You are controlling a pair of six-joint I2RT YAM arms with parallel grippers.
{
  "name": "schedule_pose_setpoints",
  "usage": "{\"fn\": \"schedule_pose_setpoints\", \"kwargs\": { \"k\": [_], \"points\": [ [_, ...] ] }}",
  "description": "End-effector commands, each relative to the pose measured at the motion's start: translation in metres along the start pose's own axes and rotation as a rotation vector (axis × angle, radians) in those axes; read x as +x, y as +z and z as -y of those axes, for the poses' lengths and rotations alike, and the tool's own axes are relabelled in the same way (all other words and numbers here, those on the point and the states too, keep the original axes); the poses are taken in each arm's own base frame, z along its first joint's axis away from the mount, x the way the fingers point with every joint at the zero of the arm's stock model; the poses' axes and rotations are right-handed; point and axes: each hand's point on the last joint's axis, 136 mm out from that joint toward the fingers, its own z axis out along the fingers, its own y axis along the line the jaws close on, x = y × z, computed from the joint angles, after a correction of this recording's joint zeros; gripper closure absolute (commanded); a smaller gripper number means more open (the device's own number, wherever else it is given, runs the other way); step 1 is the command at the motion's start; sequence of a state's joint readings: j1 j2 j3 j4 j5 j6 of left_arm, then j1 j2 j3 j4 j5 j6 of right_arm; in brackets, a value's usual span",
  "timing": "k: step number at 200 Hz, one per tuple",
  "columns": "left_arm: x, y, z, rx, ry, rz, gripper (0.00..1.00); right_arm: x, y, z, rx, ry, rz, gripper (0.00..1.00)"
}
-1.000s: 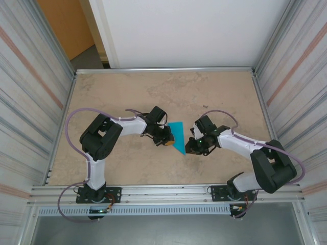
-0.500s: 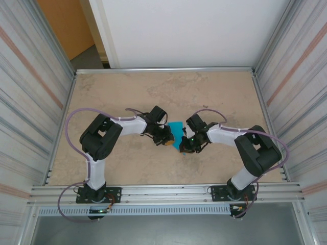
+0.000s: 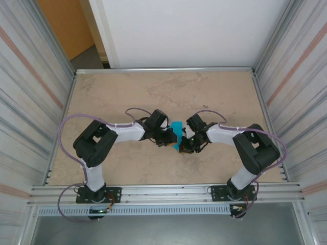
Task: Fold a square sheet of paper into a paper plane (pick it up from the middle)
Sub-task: Third fold the triangle at the center of the table.
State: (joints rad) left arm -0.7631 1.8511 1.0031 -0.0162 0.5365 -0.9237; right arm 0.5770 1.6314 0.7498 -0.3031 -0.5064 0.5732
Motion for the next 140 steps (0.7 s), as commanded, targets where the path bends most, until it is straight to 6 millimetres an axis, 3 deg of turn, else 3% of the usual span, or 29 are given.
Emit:
{"fn": "schedule_pose_setpoints", "kwargs": {
  "k": [1, 28, 69, 113, 140],
  "points": [
    [-0.002, 0.003, -0.005, -0.001, 0.036, 0.023, 0.89, 0.022, 0.009, 0.032, 0.107, 0.092, -0.078, 0.95],
    [-0.001, 0.011, -0.009, 0.001, 0.036, 0.006, 0.89, 0.024, 0.011, 0.035, 0.113, 0.106, -0.088, 0.95],
    [-0.012, 0.008, -0.046, -0.090, -0.018, 0.020, 0.89, 0.034, 0.014, 0.047, 0.159, 0.148, -0.122, 0.94],
    [-0.032, -0.012, -0.085, -0.224, -0.026, 0.034, 0.89, 0.040, 0.013, 0.061, 0.196, 0.189, -0.124, 0.94],
    [-0.047, -0.028, -0.107, -0.275, -0.028, 0.059, 0.89, 0.033, 0.010, 0.054, 0.165, 0.176, -0.101, 0.94]
  ]
}}
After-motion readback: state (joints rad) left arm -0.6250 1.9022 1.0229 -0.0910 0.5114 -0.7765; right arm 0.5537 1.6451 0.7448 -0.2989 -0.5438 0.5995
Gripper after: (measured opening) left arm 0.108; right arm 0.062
